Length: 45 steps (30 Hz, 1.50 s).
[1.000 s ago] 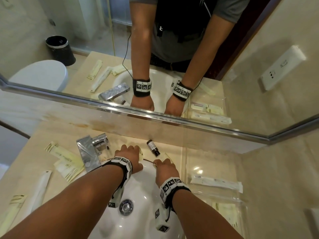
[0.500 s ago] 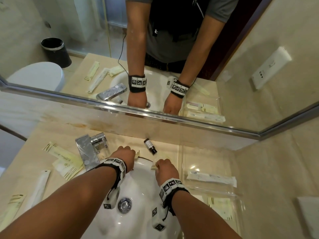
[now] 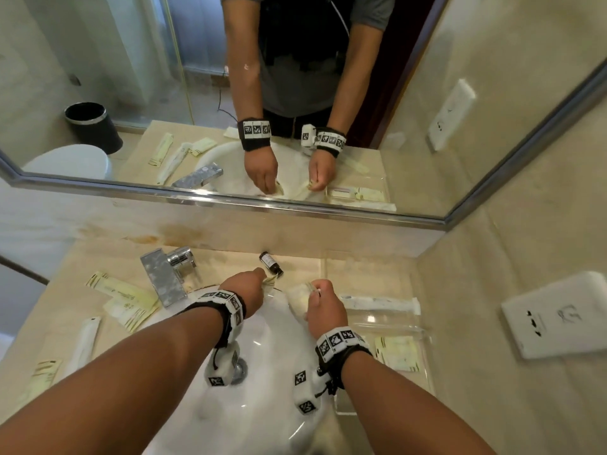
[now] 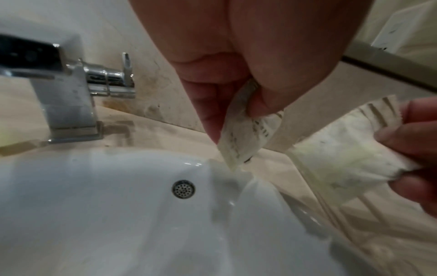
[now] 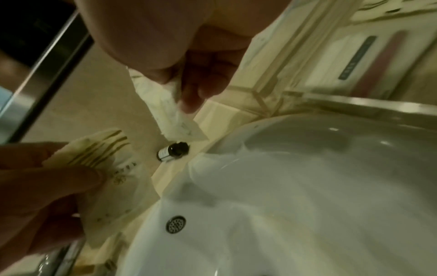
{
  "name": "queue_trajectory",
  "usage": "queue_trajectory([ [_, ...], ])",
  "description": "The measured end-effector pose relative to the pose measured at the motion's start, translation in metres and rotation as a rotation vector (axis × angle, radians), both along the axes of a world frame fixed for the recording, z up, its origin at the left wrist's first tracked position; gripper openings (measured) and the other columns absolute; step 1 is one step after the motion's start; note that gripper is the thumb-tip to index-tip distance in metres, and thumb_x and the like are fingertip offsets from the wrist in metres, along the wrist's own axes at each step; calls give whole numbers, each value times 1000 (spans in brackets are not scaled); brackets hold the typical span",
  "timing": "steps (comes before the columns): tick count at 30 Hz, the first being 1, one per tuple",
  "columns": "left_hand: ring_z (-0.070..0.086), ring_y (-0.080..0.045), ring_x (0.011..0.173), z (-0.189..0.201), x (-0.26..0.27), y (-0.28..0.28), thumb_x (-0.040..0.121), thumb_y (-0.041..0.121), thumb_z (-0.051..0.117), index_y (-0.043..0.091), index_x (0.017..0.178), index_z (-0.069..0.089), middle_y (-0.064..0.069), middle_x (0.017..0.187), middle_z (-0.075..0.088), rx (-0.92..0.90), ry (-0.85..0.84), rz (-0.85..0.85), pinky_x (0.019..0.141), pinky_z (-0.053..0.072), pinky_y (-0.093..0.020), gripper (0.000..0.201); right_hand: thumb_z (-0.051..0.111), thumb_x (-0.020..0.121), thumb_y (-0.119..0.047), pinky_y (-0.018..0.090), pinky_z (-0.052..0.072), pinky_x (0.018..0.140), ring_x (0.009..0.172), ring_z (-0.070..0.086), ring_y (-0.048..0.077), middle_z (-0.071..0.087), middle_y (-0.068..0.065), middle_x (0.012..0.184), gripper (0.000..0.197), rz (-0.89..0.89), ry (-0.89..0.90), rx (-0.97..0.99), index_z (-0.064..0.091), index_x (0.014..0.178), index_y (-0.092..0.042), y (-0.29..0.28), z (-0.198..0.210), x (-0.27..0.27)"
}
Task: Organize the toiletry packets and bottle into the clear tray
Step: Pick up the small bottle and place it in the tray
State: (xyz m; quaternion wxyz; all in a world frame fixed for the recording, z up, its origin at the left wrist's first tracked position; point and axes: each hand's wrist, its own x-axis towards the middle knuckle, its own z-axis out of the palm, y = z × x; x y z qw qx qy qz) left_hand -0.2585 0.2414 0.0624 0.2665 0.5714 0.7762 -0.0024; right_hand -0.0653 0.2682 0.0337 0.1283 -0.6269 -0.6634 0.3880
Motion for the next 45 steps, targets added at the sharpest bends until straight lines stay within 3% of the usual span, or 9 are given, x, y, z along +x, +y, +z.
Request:
queue_trajectory([
  [6,64,-32,96,12,50,-7,91,23,43,21,127,51,-13,108,68,72,-120,7,81,51,-34,37,55,93,-30,38,61,70,79,72,24,72,-1,102,29,-240,274,-63,59,121,-37,-10,9,56],
  [10,63,-28,89,17,85,-9,92,25,47,21,116,55,-7,99,68,109,-164,-46,75,50,-32,26,69,90,-20,29,53,48,58,67,15,74,2,91,25,-335,360,-111,65,112,-30,-14,21,100],
  [16,63,-29,91,19,118,-11,93,25,46,19,120,53,-9,104,68,124,-171,-102,73,49,-32,28,66,88,-23,28,50,57,58,61,18,68,2,66,13,-438,259,-111,71,81,-13,-17,7,157],
  [21,60,-30,87,15,130,-10,97,22,40,15,123,49,-12,104,66,74,-153,-98,71,44,-31,29,59,88,-23,27,43,54,53,53,18,57,8,65,28,-439,262,-190,62,87,5,-21,-6,169],
  [25,61,-29,83,14,134,-12,99,23,37,13,120,49,-10,95,66,72,-132,-103,67,43,-32,26,52,95,-16,23,42,50,51,57,15,60,9,72,12,-404,231,-290,60,89,-10,-21,-15,169],
  [30,62,-26,82,10,131,-17,98,24,38,16,120,51,-8,92,66,69,-121,-87,67,46,-32,27,48,99,-16,14,34,33,48,56,11,68,12,89,34,-400,188,-363,58,132,-11,-19,-23,160],
  [35,62,-25,77,4,127,-23,97,24,41,20,127,44,-7,86,66,83,-157,-57,67,50,-33,30,48,98,-19,22,46,44,52,59,16,71,9,76,33,-376,122,-397,59,127,-7,-21,-29,151],
  [39,62,-24,76,1,132,-22,98,28,41,20,124,43,-5,86,66,80,-176,-55,64,47,-32,27,53,90,-34,33,57,74,85,65,22,70,12,119,39,-280,-89,-297,63,122,-14,-22,-38,148],
  [45,61,-23,77,0,141,-16,98,31,43,19,120,43,-3,88,64,61,-197,-65,67,49,-32,25,52,98,-27,23,40,58,76,53,14,38,9,150,62,-161,-272,-204,34,156,-18,-26,-35,156],
])
